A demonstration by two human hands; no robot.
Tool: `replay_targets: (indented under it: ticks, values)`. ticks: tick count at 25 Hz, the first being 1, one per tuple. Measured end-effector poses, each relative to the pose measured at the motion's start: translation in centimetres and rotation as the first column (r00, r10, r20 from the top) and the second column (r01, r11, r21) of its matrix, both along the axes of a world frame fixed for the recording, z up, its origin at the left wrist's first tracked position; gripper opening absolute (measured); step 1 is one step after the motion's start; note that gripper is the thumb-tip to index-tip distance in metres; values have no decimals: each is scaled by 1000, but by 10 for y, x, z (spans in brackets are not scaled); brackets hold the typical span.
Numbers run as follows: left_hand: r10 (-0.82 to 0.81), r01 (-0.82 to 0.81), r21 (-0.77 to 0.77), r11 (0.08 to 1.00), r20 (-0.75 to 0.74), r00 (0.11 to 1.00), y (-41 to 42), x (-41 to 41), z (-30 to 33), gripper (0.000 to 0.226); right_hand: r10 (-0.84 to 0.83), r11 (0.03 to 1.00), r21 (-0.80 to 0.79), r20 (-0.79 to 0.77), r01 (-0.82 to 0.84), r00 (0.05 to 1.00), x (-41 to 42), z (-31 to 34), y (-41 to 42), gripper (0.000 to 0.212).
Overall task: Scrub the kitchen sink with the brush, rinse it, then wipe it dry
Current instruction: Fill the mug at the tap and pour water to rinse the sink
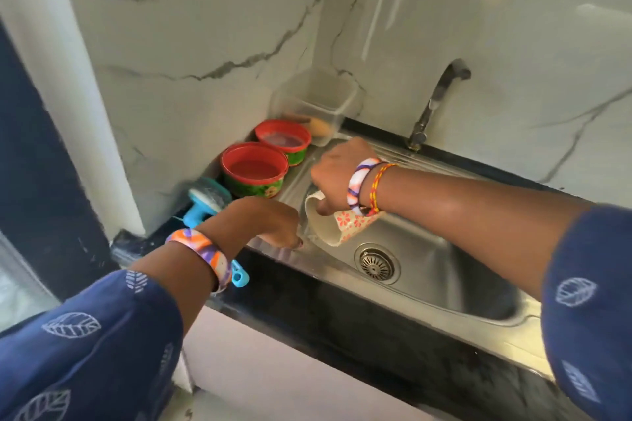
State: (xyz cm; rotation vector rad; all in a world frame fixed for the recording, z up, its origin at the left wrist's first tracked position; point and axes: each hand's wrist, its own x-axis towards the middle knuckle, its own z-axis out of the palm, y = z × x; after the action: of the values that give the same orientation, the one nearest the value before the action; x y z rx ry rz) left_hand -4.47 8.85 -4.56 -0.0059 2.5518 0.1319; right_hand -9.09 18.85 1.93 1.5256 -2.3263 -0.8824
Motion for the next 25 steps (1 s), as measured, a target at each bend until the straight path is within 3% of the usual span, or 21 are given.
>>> replay_targets:
  ticks: [6,11,13,16,19,22,25]
  values:
    - [53,-53,6,999,-39,998,-1,-26,5,32,-38,989,-146,-106,23,994,-28,0,11,29]
    - [-26,10,-122,992,-130,991,25,-87,20,39,-286,895,-355,7,270,958,-90,15,90,39]
    - [-66,28,-170,985,-224,972,44,-123,26,44,-431,768,-450,164,457,887,-118,12,131,42]
    - [-71,-11,-188,982,-422,904,69,-181,29,41,-520,509,-466,504,724,689,-145,-10,184,41]
    - [73,-126,-42,991,-627,776,92,-250,37,32,-433,271,-445,735,853,521,-165,-42,210,39]
    - [252,-190,166,968,-705,663,112,-311,43,26,-312,69,-432,847,899,431,-188,-67,208,44]
    - [223,-232,89,969,-721,656,127,-362,36,32,-135,-42,-381,918,923,373,-213,-75,196,41]
